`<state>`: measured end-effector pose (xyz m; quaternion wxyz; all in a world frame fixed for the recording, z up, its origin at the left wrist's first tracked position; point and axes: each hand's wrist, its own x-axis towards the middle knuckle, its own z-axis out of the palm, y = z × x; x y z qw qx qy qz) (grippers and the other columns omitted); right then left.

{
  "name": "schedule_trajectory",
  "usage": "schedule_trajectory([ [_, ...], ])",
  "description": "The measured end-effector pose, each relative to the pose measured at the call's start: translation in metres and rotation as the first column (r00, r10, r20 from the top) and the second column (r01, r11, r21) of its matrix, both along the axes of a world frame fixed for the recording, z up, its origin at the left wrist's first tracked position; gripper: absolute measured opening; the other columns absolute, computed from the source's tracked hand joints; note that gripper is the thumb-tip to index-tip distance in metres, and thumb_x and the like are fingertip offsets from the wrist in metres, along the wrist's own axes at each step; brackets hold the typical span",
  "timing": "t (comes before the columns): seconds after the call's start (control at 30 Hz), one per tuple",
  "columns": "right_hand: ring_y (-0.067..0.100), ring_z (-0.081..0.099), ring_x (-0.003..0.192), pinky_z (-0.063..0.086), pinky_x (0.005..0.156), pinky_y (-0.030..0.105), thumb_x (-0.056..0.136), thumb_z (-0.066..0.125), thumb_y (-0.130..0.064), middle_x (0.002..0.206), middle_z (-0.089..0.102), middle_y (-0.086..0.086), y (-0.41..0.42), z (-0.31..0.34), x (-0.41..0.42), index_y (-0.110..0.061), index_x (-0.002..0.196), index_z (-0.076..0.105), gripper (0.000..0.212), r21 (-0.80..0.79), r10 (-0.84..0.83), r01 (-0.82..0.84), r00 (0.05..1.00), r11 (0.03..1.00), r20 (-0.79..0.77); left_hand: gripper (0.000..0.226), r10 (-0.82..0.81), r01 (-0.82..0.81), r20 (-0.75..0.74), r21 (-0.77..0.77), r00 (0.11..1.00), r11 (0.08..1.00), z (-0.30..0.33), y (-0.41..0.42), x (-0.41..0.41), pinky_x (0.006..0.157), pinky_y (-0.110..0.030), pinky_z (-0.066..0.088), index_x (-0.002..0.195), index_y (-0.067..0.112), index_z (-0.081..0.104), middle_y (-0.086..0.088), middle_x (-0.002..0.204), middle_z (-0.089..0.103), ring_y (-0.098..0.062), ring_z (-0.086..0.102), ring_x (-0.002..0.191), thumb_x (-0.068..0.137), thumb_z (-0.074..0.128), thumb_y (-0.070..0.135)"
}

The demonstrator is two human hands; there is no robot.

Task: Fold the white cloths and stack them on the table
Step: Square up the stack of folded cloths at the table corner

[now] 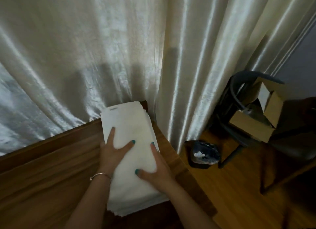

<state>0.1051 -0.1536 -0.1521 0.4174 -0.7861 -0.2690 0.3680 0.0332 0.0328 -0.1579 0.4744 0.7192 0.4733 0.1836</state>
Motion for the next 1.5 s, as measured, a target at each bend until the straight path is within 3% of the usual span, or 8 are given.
schedule_trajectory([
  [0.13, 0.004, 0.023, 0.138, 0.028, 0.114, 0.033, 0.055, 0.071, -0.078, 0.155, 0.014, -0.022, -0.009, 0.005, 0.040, -0.072, 0.131, -0.007, 0.108, 0.025, 0.117, -0.116, 0.993, 0.993, -0.019, 0.109, 0.094, -0.094, -0.032, -0.006, 0.995, 0.996, 0.003, -0.017, 0.015, 0.105, -0.040, 0.041, 0.141, 0.053, 0.019, -0.005, 0.147, 0.029, -0.028, 0.040, 0.131, 0.050, 0.074, 0.074],
  [0.43, 0.002, 0.033, 0.129, 0.033, 0.101, 0.020, 0.064, 0.078, -0.062, 0.145, 0.021, -0.027, -0.014, 0.011, 0.089, -0.056, 0.145, 0.000, 0.114, 0.018, 0.241, -0.241, 0.965, 0.970, -0.105, 0.106, 0.153, -0.154, -0.051, -0.015, 0.987, 0.988, 0.017, -0.039, 0.038, 0.103, -0.035, 0.039, 0.146, 0.048, 0.018, -0.007, 0.149, 0.018, -0.030, 0.038, 0.131, 0.059, 0.075, 0.068],
  [0.77, 0.005, 0.034, 0.128, 0.032, 0.104, 0.024, 0.068, 0.076, -0.060, 0.143, 0.023, -0.023, -0.017, 0.012, 0.092, -0.054, 0.146, -0.005, 0.113, 0.004, 0.267, -0.267, 0.960, 0.964, -0.090, 0.107, 0.110, -0.112, -0.115, -0.012, 0.987, 0.994, 0.020, -0.038, 0.037, 0.102, -0.039, 0.041, 0.145, 0.052, 0.012, -0.008, 0.149, 0.015, -0.034, 0.041, 0.127, 0.058, 0.071, 0.074],
  [1.03, -0.003, 0.040, 0.121, 0.038, 0.096, 0.016, 0.059, 0.078, -0.068, 0.129, 0.027, -0.041, -0.019, 0.003, 0.105, -0.063, 0.140, -0.002, 0.114, -0.018, 0.257, -0.259, 0.963, 0.966, -0.076, 0.109, 0.096, -0.100, -0.102, -0.041, 0.990, 0.994, 0.019, -0.044, 0.042, 0.099, -0.033, 0.040, 0.145, 0.051, 0.009, -0.007, 0.150, 0.011, -0.031, 0.041, 0.127, 0.058, 0.070, 0.075],
  [1.17, -0.020, 0.039, 0.108, 0.038, 0.085, 0.007, 0.058, 0.080, -0.067, 0.120, 0.025, -0.051, -0.024, 0.000, 0.107, -0.068, 0.137, 0.001, 0.112, 0.002, 0.217, -0.217, 0.972, 0.976, -0.087, 0.111, 0.083, -0.089, -0.102, -0.054, 0.991, 0.995, 0.018, -0.046, 0.048, 0.104, -0.036, 0.039, 0.146, 0.050, 0.010, -0.007, 0.151, 0.010, -0.030, 0.038, 0.130, 0.056, 0.070, 0.076],
  [1.3, -0.017, 0.040, 0.113, 0.040, 0.083, 0.003, 0.057, 0.081, -0.065, 0.120, 0.027, -0.050, -0.024, 0.003, 0.105, -0.066, 0.137, 0.002, 0.111, 0.032, 0.210, -0.208, 0.973, 0.978, -0.091, 0.110, 0.064, -0.070, -0.079, -0.079, 0.995, 0.994, 0.021, -0.045, 0.050, 0.106, -0.036, 0.037, 0.147, 0.048, 0.010, -0.006, 0.153, 0.006, -0.030, 0.034, 0.134, 0.059, 0.071, 0.073],
  [1.4, 0.009, 0.027, 0.139, 0.035, 0.107, 0.023, 0.053, 0.072, -0.078, 0.146, 0.018, -0.031, -0.019, 0.015, 0.109, -0.059, 0.142, -0.001, 0.117, -0.053, 0.315, -0.313, 0.949, 0.948, 0.031, 0.110, 0.061, -0.072, -0.232, -0.036, 0.971, 0.997, 0.027, -0.040, 0.052, 0.114, -0.052, 0.022, 0.145, 0.051, 0.002, -0.008, 0.157, -0.006, -0.038, 0.011, 0.143, 0.058, 0.063, 0.081],
  [1.5, 0.021, 0.001, 0.148, 0.009, 0.119, 0.051, 0.054, 0.039, -0.097, 0.159, -0.012, -0.012, -0.003, 0.032, 0.112, -0.054, 0.144, -0.001, 0.107, -0.266, 0.308, -0.216, 0.873, 0.939, 0.378, 0.096, 0.126, 0.026, -0.376, 0.373, 0.918, 0.928, 0.038, -0.023, 0.065, 0.111, -0.064, -0.001, 0.145, 0.051, -0.004, -0.005, 0.159, -0.017, -0.037, -0.013, 0.145, 0.067, 0.039, 0.087],
])
